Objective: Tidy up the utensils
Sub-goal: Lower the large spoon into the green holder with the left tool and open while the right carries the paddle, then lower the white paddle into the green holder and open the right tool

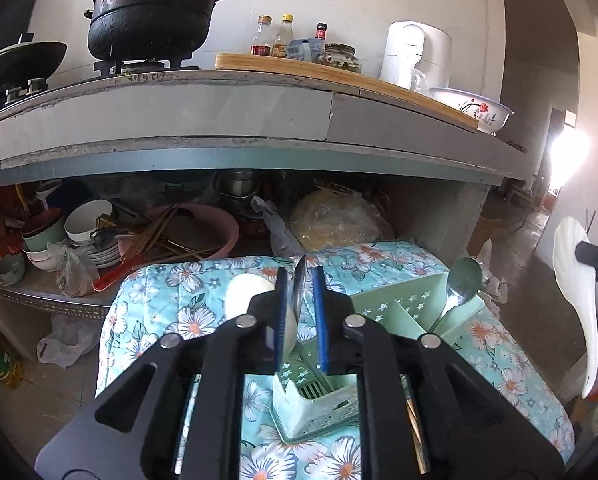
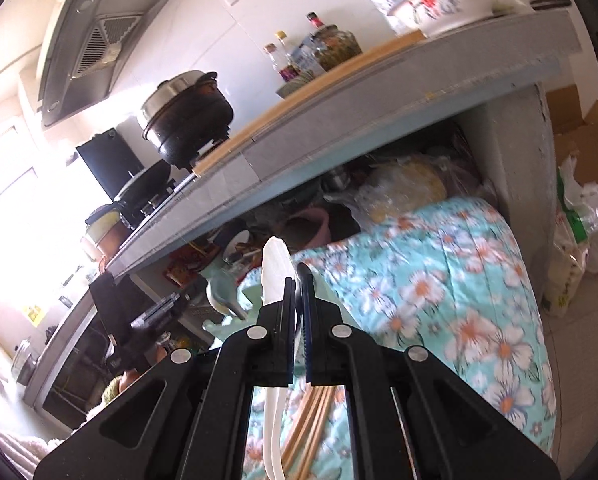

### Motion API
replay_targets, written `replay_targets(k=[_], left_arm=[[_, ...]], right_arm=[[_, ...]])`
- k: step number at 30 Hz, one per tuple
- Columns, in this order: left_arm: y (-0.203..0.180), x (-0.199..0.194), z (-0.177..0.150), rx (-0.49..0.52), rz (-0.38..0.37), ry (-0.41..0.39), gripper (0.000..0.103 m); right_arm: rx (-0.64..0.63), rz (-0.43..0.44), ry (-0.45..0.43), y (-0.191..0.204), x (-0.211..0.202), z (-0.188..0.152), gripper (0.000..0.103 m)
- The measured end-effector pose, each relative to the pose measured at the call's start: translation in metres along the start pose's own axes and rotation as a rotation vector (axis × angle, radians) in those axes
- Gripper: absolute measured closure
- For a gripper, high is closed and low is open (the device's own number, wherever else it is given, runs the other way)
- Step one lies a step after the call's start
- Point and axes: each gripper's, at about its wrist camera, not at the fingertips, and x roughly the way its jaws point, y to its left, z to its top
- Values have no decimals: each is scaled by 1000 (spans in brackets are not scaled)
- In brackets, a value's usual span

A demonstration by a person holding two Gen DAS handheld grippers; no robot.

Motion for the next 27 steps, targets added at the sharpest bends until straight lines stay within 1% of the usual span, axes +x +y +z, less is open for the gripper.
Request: replay_targets(k=[1, 4, 8, 10, 15, 18, 23, 27], left_arm=[[0, -3, 0, -7, -4, -6, 73], [0, -11, -1, -20, -10, -25, 65], [0, -27, -2, -32, -14, -48, 59], [-1, -38, -6, -41, -16, -59, 54], [1, -62, -17, -67, -23, -65, 49], [3, -74, -26, -80, -18, -62, 48], [8, -86, -44, -103, 1, -41, 48], [16, -87, -57, -129, 19, -16, 48]], right_arm=[[-4, 7, -7, 4, 2, 5, 99], [-24, 30, -39, 16, 9, 20, 99], [-50, 64, -87, 30, 24, 44, 99], [-61, 74, -110, 37, 34, 55, 99], [-119, 72, -160, 50, 64, 76, 99], [-164, 48, -172, 55, 87, 85, 99], [-229, -20, -141, 53, 129, 91, 99], [-260, -78, -86, 41, 164, 87, 99]])
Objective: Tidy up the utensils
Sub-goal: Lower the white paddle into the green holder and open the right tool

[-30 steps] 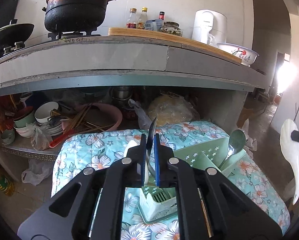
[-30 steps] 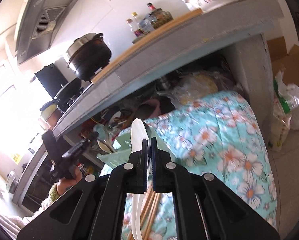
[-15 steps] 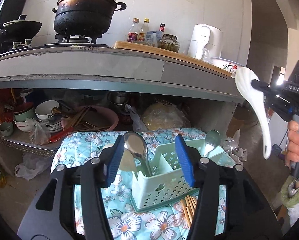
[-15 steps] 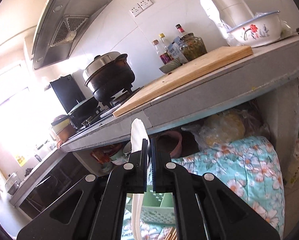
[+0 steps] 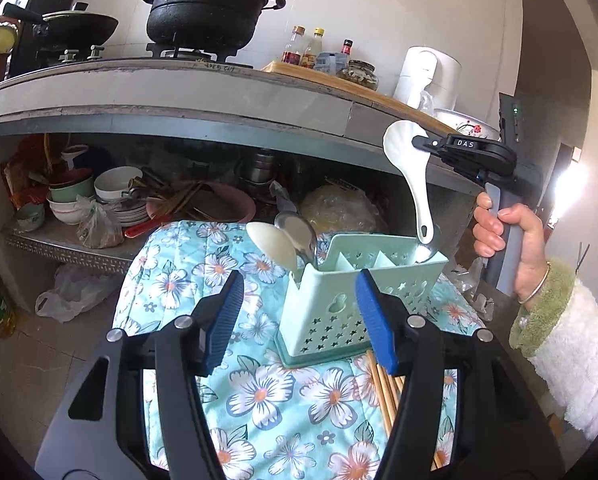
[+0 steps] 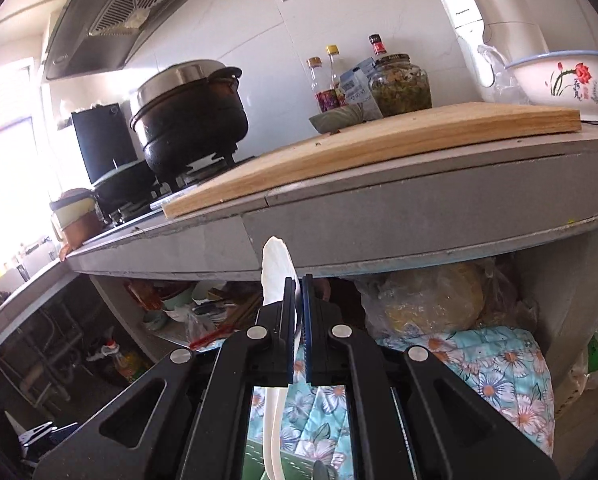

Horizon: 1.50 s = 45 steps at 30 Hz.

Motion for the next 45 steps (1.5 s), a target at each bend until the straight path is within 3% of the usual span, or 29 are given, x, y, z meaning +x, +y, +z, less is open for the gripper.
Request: replay_targets(k=[10, 25, 30, 35, 39, 45], left_arm=[[10, 3, -4, -37, 6, 9, 48], [14, 3, -10, -64, 1, 19, 48], [12, -4, -12, -71, 2, 13, 48], [7, -10, -13, -59, 8, 12, 48], [4, -15, -14, -56, 5, 16, 48], [-3, -22, -22, -49, -5, 39, 44]], right_arm=[[-87, -90, 81, -6, 36, -26, 99], [-150, -115, 13, 3, -24, -68, 99], [-172, -123, 34, 8, -32, -82, 99], [-284, -162, 60, 25, -40, -95, 99], [-303, -164, 78, 31, -51, -94, 90], [-200, -112, 46, 26, -96, -90, 79]])
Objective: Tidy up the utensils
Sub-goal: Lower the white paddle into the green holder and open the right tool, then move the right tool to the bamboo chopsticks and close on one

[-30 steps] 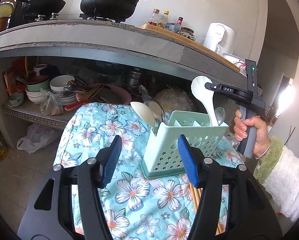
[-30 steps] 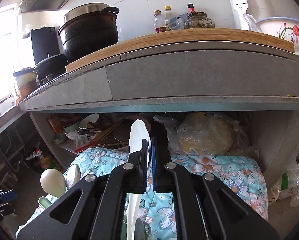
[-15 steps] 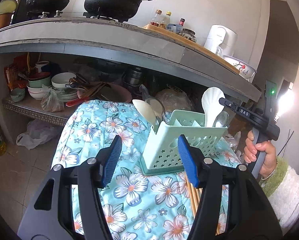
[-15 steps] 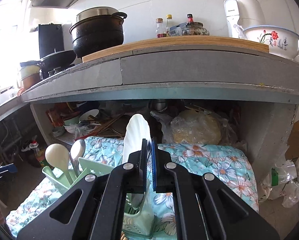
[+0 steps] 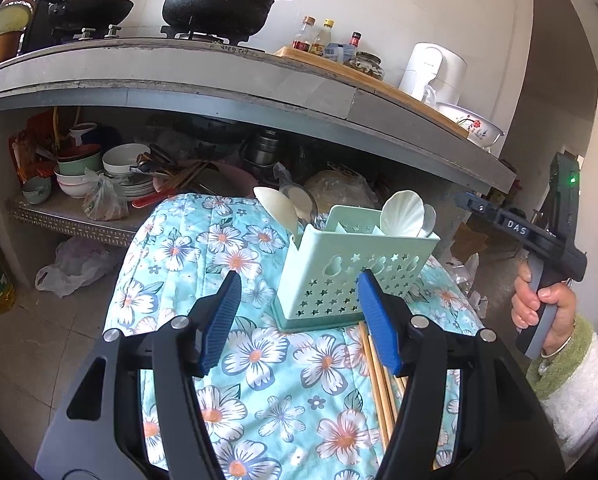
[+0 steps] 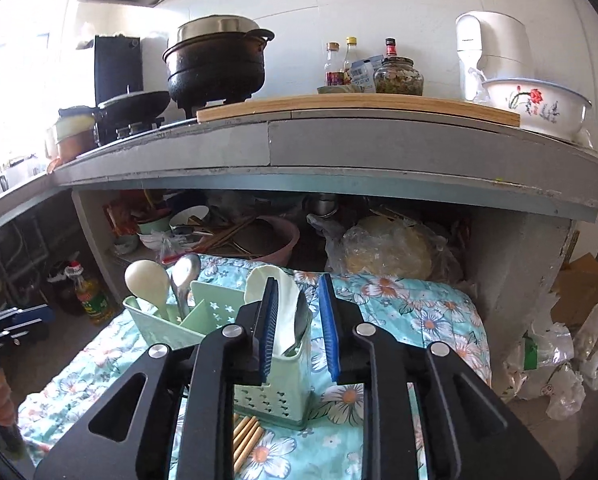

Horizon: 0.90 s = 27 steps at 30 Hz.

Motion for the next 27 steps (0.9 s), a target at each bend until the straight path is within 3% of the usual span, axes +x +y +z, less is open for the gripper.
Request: replay_targets(k=[3, 6, 14, 18, 23, 27], left_arm=[[-5, -1, -8, 1, -19, 30, 43], [-10, 4, -23, -4, -50, 94, 40], [-30, 43, -94, -46, -89, 368, 39], [-29, 61, -121, -52, -60, 467, 39], [-24, 63, -131, -65, -70, 467, 39], [-14, 62, -130, -109, -105, 458, 39]], right_arm=[[85, 38, 17, -8, -27, -11, 71], [158, 77, 109, -10, -40, -35, 66], [330, 87, 409, 8, -42, -144, 66], [439, 131, 490, 14, -36, -180, 68], [522, 234, 550, 24, -22, -198, 75], [538, 237, 587, 30, -8, -206, 84]])
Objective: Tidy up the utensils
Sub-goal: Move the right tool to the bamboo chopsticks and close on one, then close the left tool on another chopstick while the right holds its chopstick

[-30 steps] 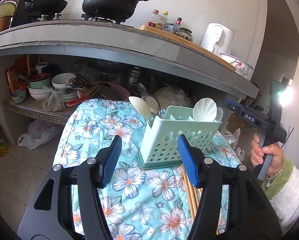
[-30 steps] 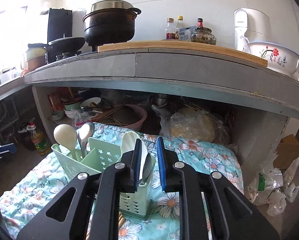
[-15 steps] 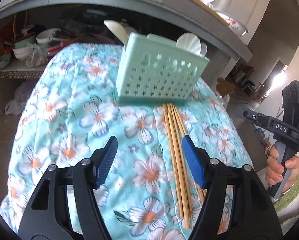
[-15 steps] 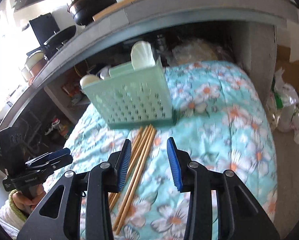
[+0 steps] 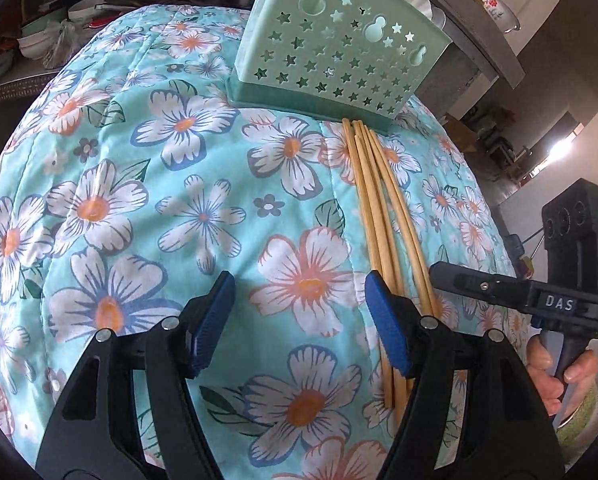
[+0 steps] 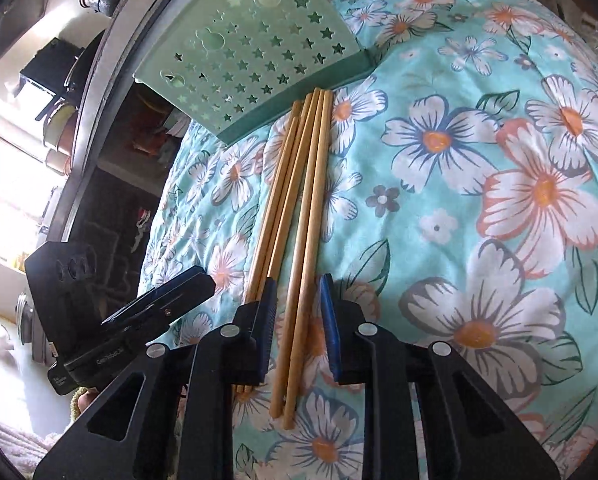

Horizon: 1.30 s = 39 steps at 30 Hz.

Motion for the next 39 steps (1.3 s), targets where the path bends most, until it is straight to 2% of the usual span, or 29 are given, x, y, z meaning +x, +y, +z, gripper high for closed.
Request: replay_targets(k=[2, 8, 13, 17, 20, 23, 27, 29, 34, 39], left_arm=[[4, -1, 1, -18, -25, -1, 38], [3, -2, 1, -28, -85, 2, 19], [0, 2, 2, -32, -86, -8, 14], [-2, 4, 3, -31, -103, 3, 8], [-6, 6, 4, -5, -79, 12, 8], [-10, 8, 3, 6, -62, 8, 8], [-10, 8, 2, 2, -53, 7, 8], [-15, 9, 0, 43, -38, 12, 8], [-33, 14, -7, 165, 64, 39, 8], [-41, 11, -2, 157, 91, 36, 8]], right_arm=[[16, 4, 9, -3, 5, -1, 89], [69, 62, -1, -11, 4, 2, 96], [73, 49, -31, -17, -10, 6, 96], [68, -13, -64, -25, -26, 8, 96], [61, -81, -71, -33, -35, 5, 96], [62, -110, -71, -41, -36, 2, 96], [61, -110, -67, -43, -31, -1, 96], [63, -98, -62, -44, -29, 0, 96], [72, -75, -54, -46, -24, 1, 96], [72, -55, -57, -50, -25, -2, 96]])
